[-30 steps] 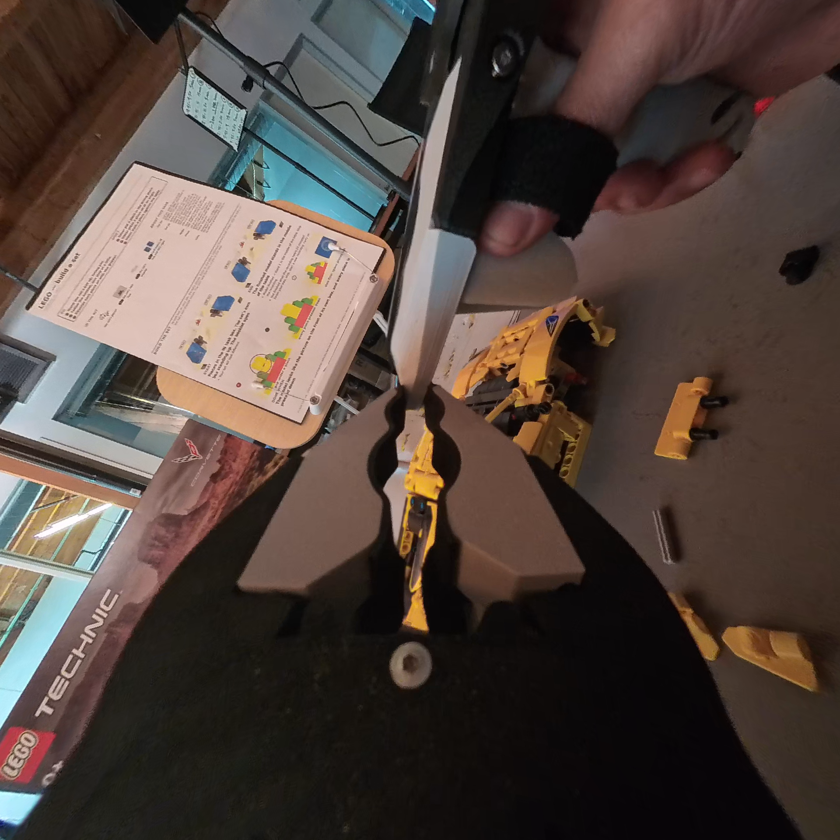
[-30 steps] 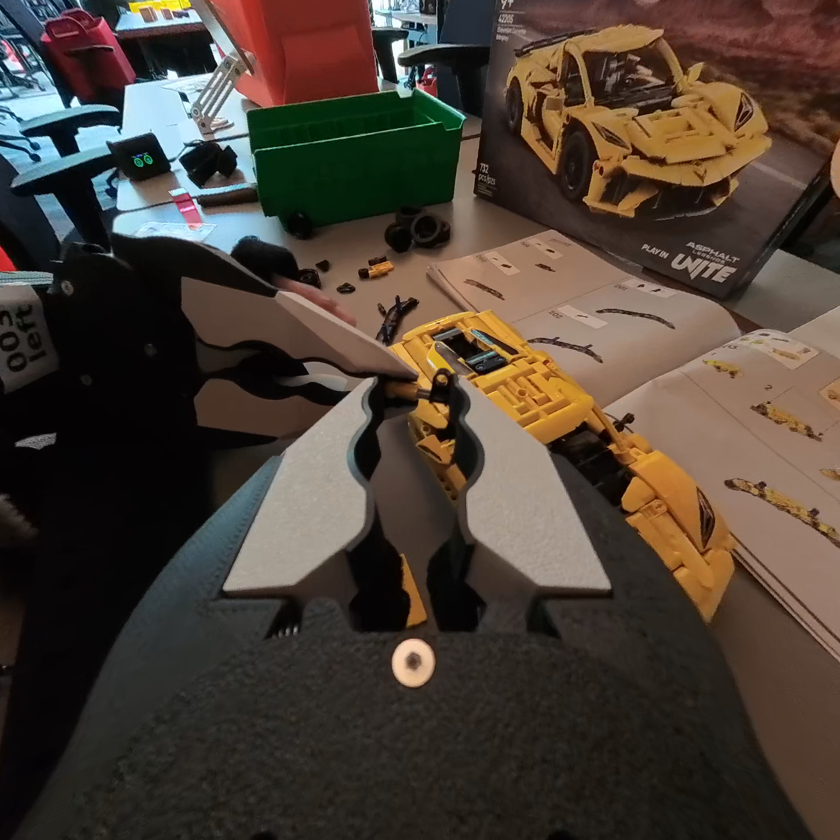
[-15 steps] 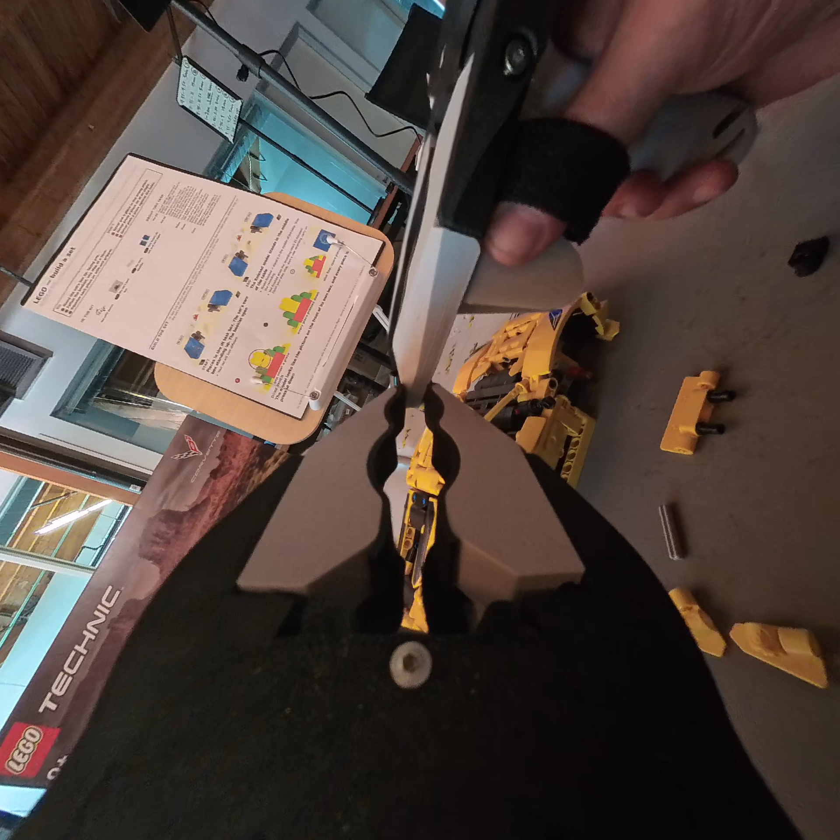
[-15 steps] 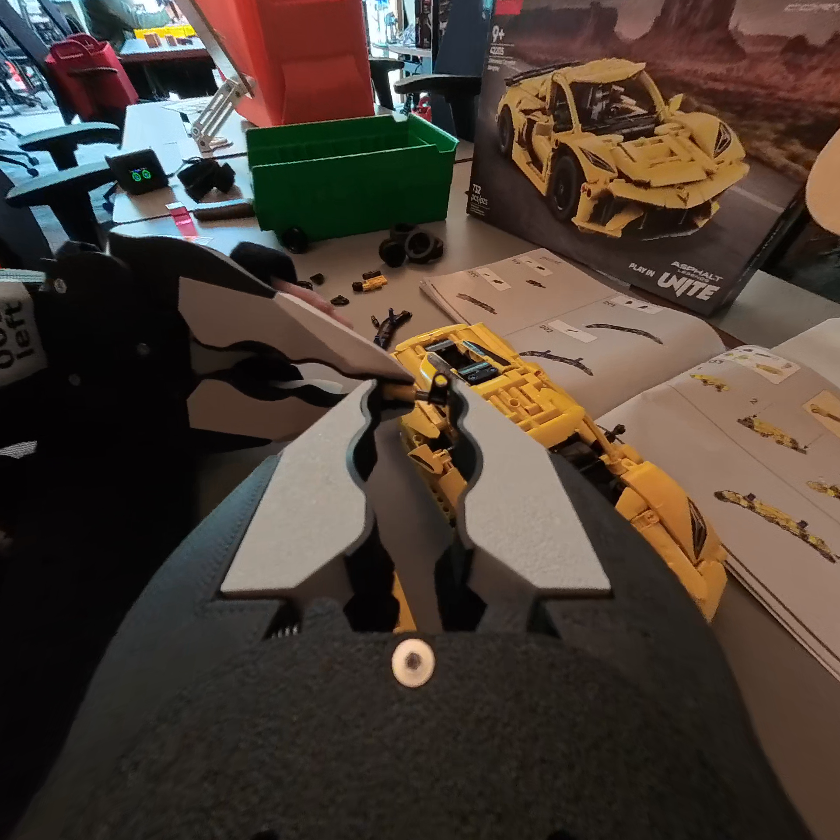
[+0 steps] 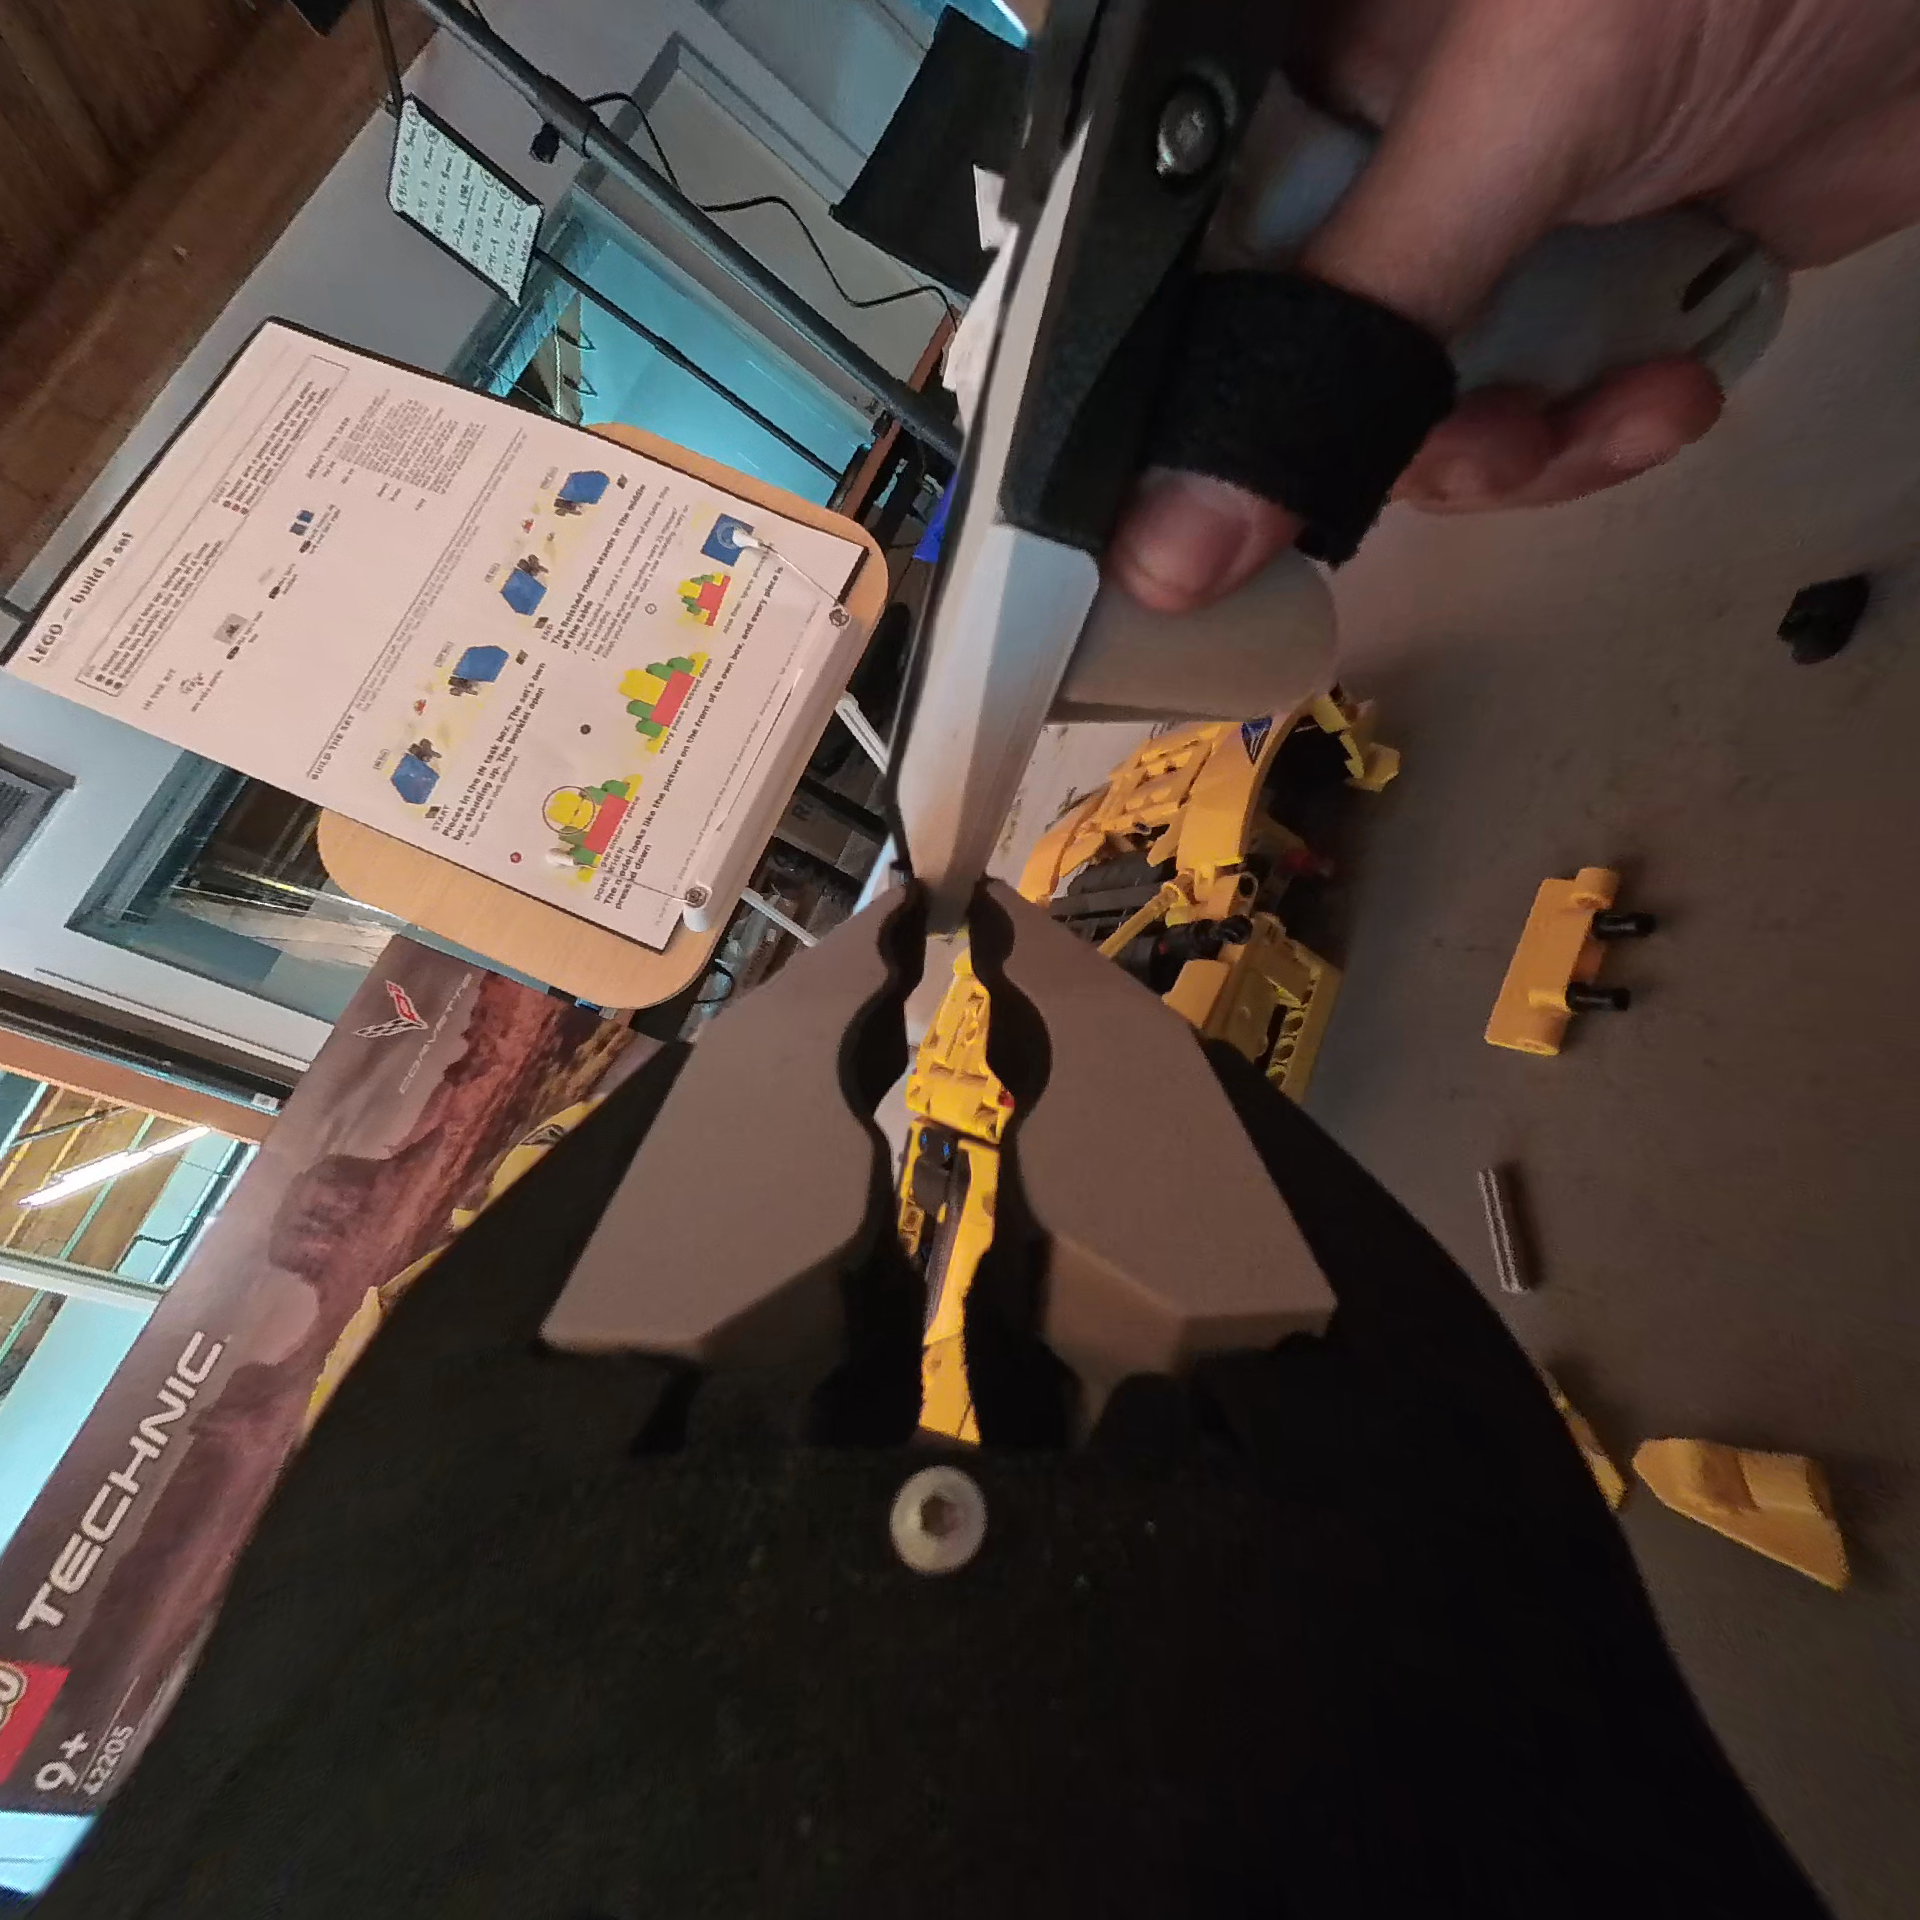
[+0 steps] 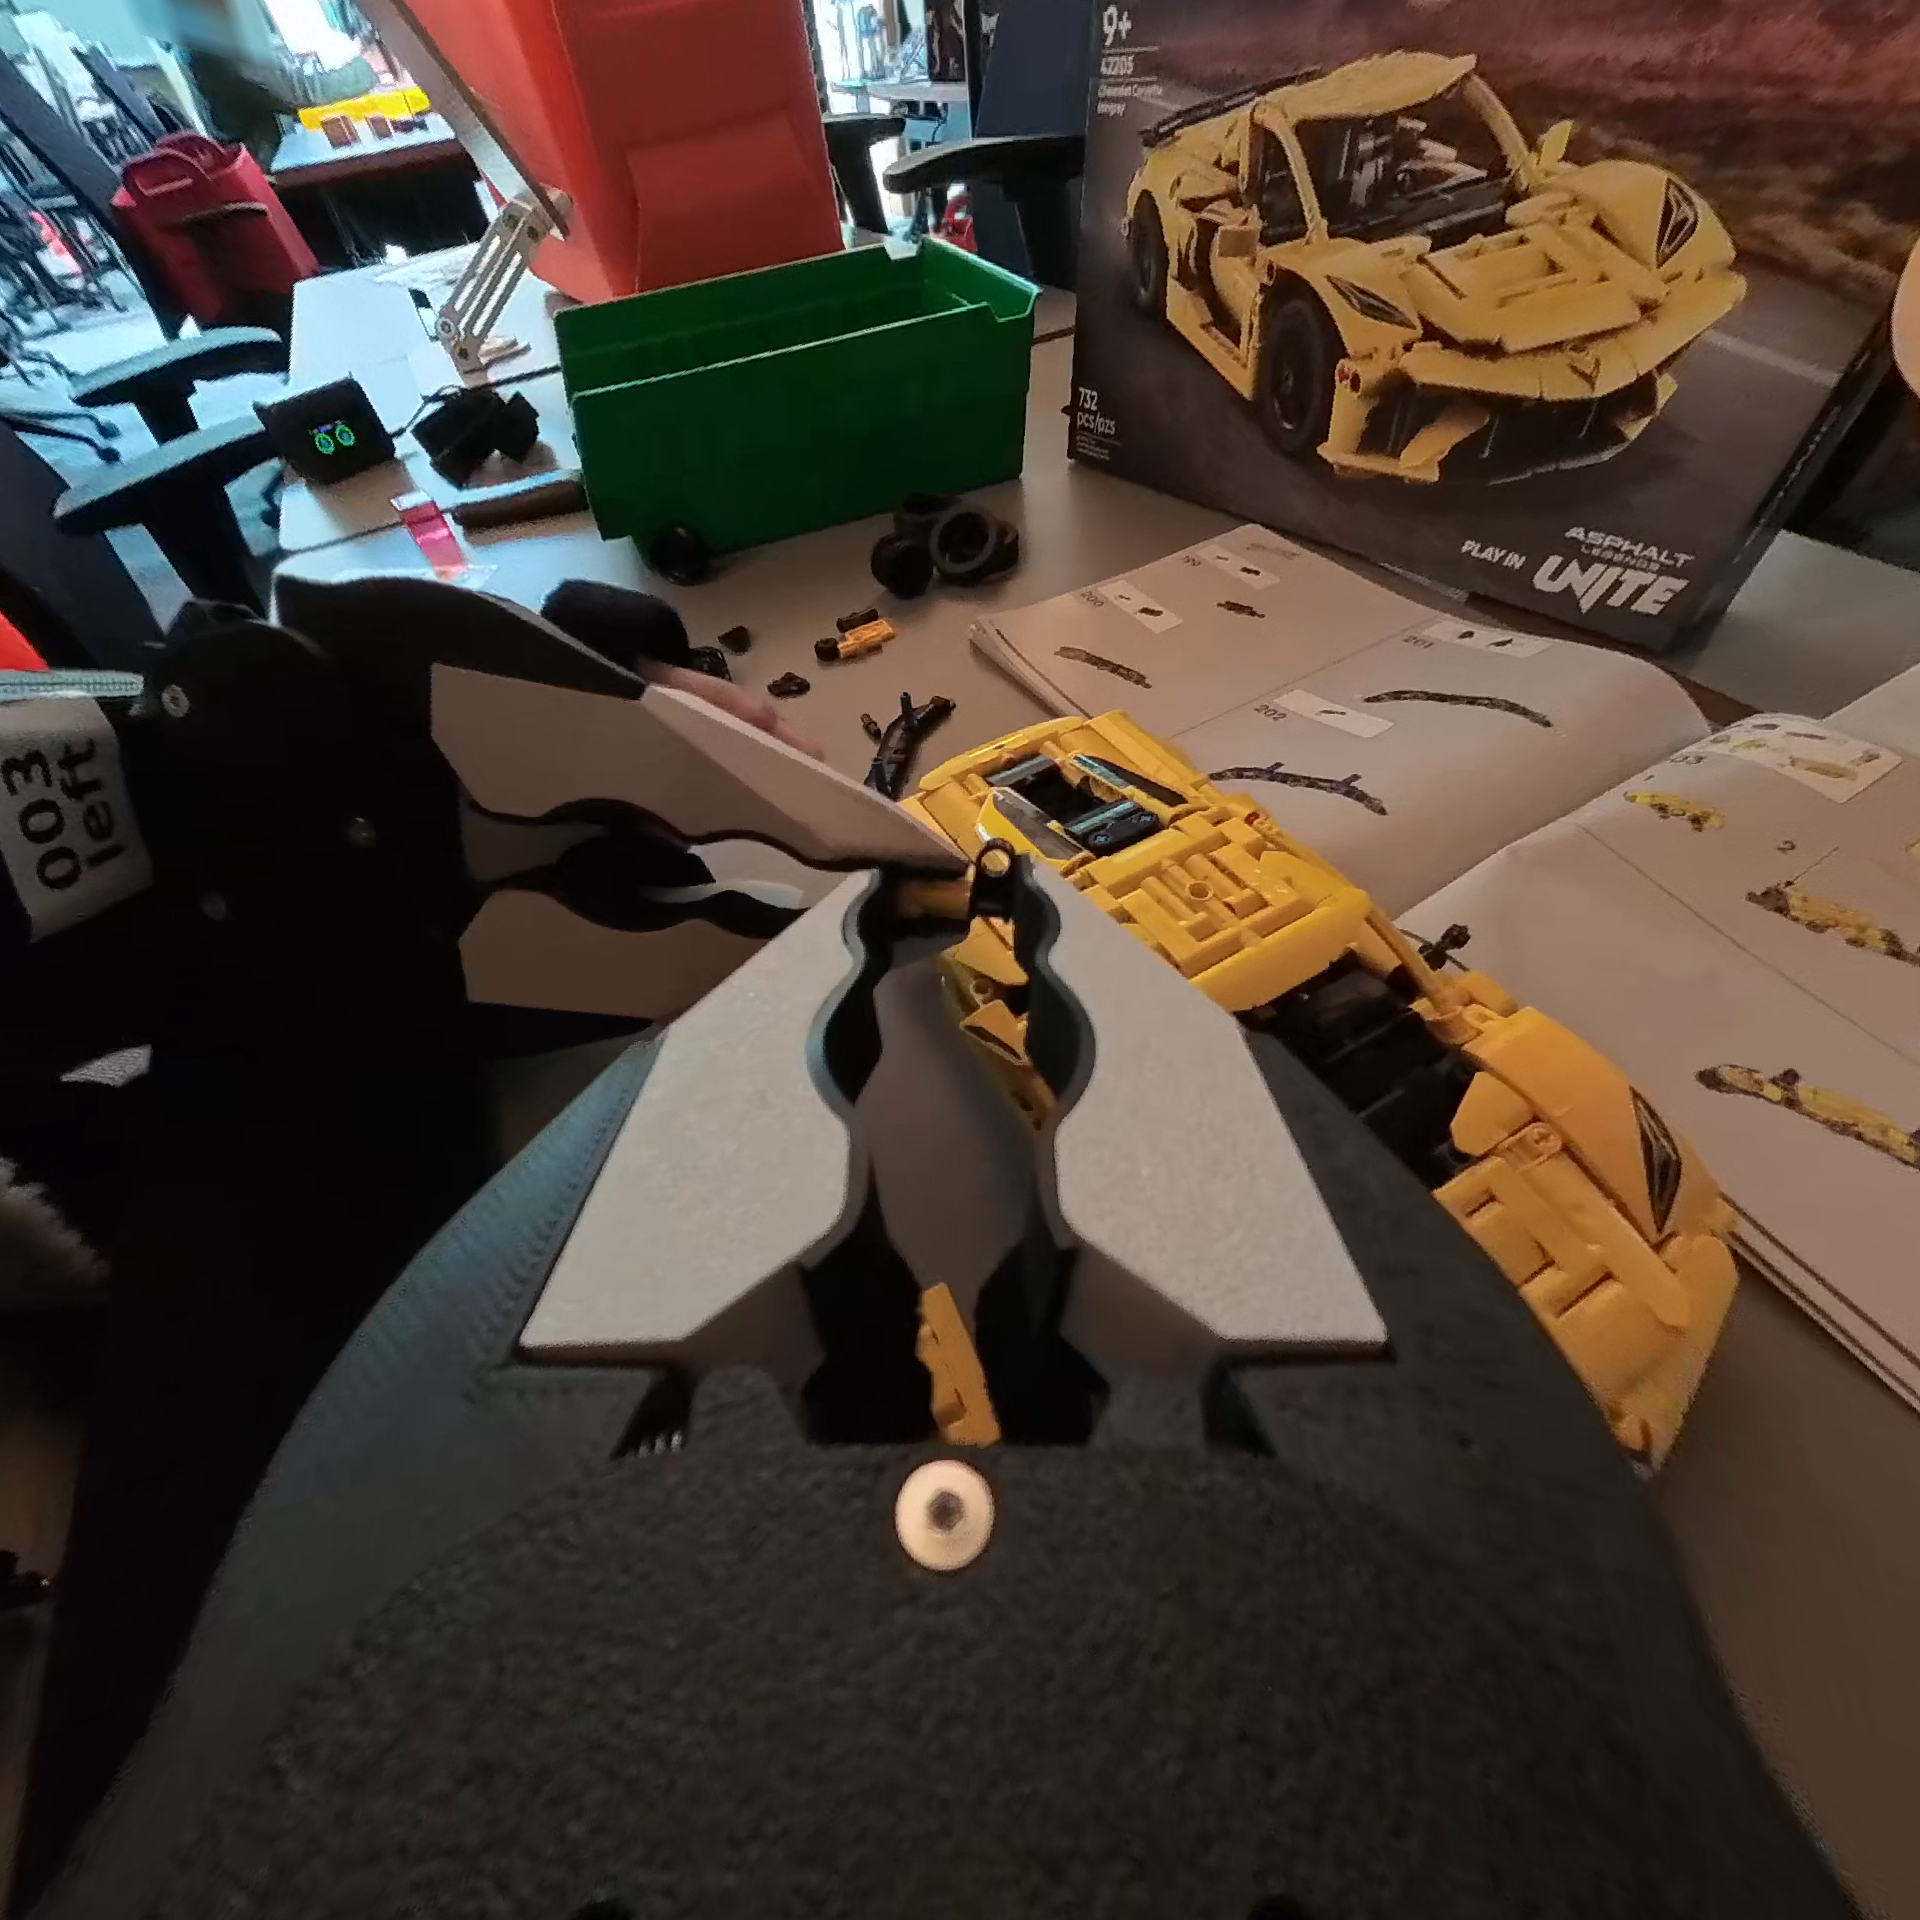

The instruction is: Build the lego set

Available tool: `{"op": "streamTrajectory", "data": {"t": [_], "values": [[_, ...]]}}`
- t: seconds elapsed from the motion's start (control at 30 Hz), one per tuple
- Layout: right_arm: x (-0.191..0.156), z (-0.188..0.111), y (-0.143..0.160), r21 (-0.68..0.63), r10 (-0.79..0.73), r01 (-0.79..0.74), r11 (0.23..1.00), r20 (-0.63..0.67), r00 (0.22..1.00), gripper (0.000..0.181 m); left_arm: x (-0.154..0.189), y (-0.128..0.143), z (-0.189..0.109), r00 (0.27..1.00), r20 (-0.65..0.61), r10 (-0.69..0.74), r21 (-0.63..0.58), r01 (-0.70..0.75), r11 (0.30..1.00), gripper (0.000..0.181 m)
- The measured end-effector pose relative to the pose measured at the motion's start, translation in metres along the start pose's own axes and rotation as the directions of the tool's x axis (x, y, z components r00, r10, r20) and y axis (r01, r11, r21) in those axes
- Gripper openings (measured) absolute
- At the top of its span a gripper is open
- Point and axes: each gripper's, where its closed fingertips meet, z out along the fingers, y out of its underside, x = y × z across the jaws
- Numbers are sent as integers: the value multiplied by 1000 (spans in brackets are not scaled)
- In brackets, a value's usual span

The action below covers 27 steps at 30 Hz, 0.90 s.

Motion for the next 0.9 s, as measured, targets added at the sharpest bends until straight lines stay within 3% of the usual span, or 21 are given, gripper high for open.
{"op": "streamTrajectory", "data": {"t": [0.2,0.4,0.63,0.9], "values": [[0,-1,-3,45,5,-8,999,47,999,24,-3,-4,-1,999,-15,-40,34,41,999,8],[3,-5,-10,134,113,-132,982,140,984,45,-7,-15,-6,986,-55,-160,112,165,980,9],[-2,-5,-6,109,182,-212,971,232,956,42,-4,-16,-8,993,-47,-112,114,117,987,8],[7,-6,-1,92,145,-164,982,185,972,52,0,-13,-7,991,-72,-110,99,117,988,6]]}}
